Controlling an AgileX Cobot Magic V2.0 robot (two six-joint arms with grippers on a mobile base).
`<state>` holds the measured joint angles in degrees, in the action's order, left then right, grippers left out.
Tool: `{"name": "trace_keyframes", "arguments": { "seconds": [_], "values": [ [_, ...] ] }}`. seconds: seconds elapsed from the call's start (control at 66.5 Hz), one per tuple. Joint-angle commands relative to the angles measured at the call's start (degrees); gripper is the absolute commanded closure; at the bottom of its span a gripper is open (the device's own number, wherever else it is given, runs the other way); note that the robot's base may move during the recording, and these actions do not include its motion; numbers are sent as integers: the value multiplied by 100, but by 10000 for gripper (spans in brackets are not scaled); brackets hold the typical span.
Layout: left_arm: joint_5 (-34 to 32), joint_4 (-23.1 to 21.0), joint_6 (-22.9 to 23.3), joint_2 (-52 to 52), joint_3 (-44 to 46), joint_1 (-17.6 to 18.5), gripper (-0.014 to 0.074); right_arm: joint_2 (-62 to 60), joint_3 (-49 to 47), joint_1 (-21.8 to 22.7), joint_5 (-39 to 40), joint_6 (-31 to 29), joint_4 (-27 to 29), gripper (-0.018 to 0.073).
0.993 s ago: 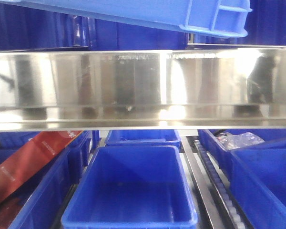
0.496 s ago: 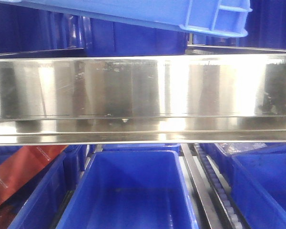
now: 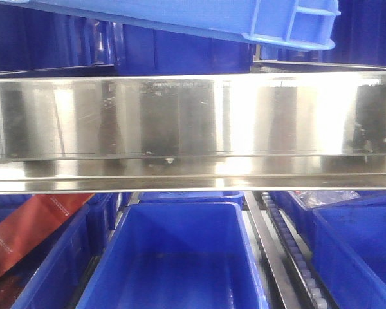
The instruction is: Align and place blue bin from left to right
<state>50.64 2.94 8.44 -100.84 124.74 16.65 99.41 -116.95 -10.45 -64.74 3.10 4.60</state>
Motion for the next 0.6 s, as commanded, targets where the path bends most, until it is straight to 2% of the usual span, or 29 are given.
{"name": "trace_keyframes", "arguments": {
  "seconds": [0.0,0.587],
  "values": [
    [-550,-211,-23,160,107,38,708,-69,-78,4,391,103,-21,629],
    [-550,-211,-23,160,107,38,708,-69,-78,4,391,103,-21,629]
  ]
}}
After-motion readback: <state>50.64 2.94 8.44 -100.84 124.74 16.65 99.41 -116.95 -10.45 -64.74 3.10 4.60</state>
